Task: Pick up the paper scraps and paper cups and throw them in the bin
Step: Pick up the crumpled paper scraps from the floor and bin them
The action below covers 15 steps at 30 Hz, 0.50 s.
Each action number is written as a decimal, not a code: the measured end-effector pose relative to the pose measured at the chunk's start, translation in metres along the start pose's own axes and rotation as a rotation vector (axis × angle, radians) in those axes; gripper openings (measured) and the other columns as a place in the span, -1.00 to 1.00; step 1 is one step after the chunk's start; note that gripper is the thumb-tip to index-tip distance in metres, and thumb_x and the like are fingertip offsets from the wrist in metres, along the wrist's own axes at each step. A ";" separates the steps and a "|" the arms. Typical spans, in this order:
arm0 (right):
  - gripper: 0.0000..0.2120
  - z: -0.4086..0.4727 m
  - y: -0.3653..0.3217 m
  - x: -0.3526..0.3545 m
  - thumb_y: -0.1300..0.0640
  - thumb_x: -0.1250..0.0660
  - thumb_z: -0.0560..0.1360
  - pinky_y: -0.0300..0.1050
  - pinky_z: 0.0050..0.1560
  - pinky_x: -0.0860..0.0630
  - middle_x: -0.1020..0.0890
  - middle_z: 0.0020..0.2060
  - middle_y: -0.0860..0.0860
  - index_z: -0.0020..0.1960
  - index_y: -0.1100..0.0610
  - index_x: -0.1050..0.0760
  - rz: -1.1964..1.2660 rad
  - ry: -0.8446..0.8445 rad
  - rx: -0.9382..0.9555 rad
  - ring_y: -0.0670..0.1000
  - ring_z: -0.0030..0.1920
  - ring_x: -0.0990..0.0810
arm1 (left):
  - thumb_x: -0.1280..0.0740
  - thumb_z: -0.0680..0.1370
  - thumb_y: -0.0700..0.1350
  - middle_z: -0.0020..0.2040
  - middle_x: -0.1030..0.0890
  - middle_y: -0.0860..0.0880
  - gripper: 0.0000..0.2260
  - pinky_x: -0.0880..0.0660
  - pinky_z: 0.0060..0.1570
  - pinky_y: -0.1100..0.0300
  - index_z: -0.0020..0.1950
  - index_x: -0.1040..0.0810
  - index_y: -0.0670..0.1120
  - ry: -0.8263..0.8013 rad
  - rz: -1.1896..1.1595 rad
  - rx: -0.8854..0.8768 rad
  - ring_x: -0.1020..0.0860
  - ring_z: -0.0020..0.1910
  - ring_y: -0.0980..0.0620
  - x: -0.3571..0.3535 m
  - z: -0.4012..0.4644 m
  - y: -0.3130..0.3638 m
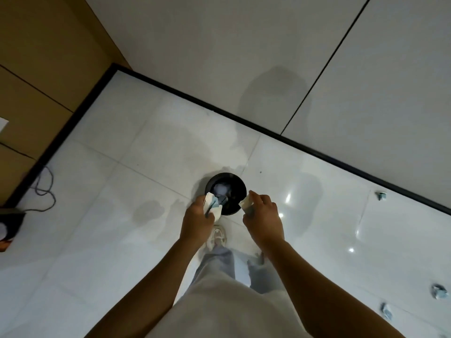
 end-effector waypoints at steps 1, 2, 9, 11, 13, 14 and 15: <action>-0.42 0.002 -0.004 -0.006 0.16 -0.34 0.48 -0.09 0.10 -0.48 -0.45 0.30 0.05 0.46 0.02 -0.28 0.004 -0.010 0.002 0.10 0.20 -0.44 | -0.31 0.54 -0.21 0.28 -0.50 -0.17 -0.61 -0.47 0.15 0.11 0.37 -0.36 -0.14 -0.003 0.011 0.001 -0.49 0.22 -0.15 0.005 0.006 -0.005; -0.41 0.004 -0.007 -0.011 0.16 -0.35 0.47 -0.09 0.10 -0.48 -0.44 0.30 0.05 0.46 0.02 -0.27 0.004 -0.020 0.004 0.10 0.21 -0.44 | -0.30 0.55 -0.21 0.29 -0.49 -0.16 -0.61 -0.47 0.15 0.11 0.37 -0.35 -0.13 -0.010 0.015 0.003 -0.48 0.24 -0.15 0.009 0.012 -0.009; -0.43 0.053 -0.011 -0.055 0.18 -0.36 0.46 -0.07 0.11 -0.48 -0.45 0.29 0.07 0.43 0.05 -0.27 -0.011 -0.076 0.003 0.11 0.20 -0.45 | -0.29 0.55 -0.22 0.34 -0.46 -0.14 -0.58 -0.45 0.19 0.11 0.41 -0.31 -0.13 -0.028 0.011 0.028 -0.46 0.29 -0.13 0.005 0.059 -0.036; -0.46 0.078 -0.010 -0.073 0.17 -0.37 0.46 -0.06 0.08 -0.51 -0.46 0.26 0.07 0.39 0.06 -0.30 -0.017 -0.082 0.006 0.11 0.18 -0.45 | -0.29 0.55 -0.22 0.33 -0.48 -0.14 -0.59 -0.46 0.21 0.08 0.39 -0.33 -0.14 -0.036 0.011 0.032 -0.47 0.27 -0.13 -0.004 0.075 -0.046; -0.47 0.104 -0.006 -0.097 0.16 -0.39 0.45 -0.07 0.05 -0.51 -0.47 0.23 0.08 0.37 0.08 -0.31 -0.012 -0.083 0.008 0.11 0.16 -0.47 | -0.30 0.55 -0.20 0.30 -0.50 -0.13 -0.60 -0.47 0.19 0.08 0.37 -0.34 -0.13 -0.039 0.013 0.042 -0.49 0.25 -0.12 -0.015 0.095 -0.059; -0.48 0.118 -0.003 -0.110 0.16 -0.38 0.45 -0.09 0.03 -0.49 -0.47 0.22 0.09 0.36 0.10 -0.32 -0.004 -0.087 0.004 0.12 0.15 -0.47 | -0.31 0.55 -0.19 0.31 -0.50 -0.12 -0.60 -0.46 0.19 0.10 0.37 -0.34 -0.12 -0.036 0.016 0.046 -0.50 0.25 -0.12 -0.020 0.105 -0.066; -0.50 0.131 0.001 -0.125 0.17 -0.36 0.45 -0.10 0.02 -0.47 -0.47 0.22 0.10 0.36 0.11 -0.32 0.006 -0.094 -0.003 0.12 0.14 -0.48 | -0.31 0.55 -0.18 0.32 -0.49 -0.11 -0.60 -0.46 0.19 0.11 0.38 -0.34 -0.12 -0.033 0.021 0.049 -0.50 0.26 -0.12 -0.026 0.116 -0.072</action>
Point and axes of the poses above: each hand's wrist, its own z-axis towards the middle knuckle, its own x-axis out of the back of the hand, y = z × x, the point moved 9 cm from there along z, towards the middle knuckle
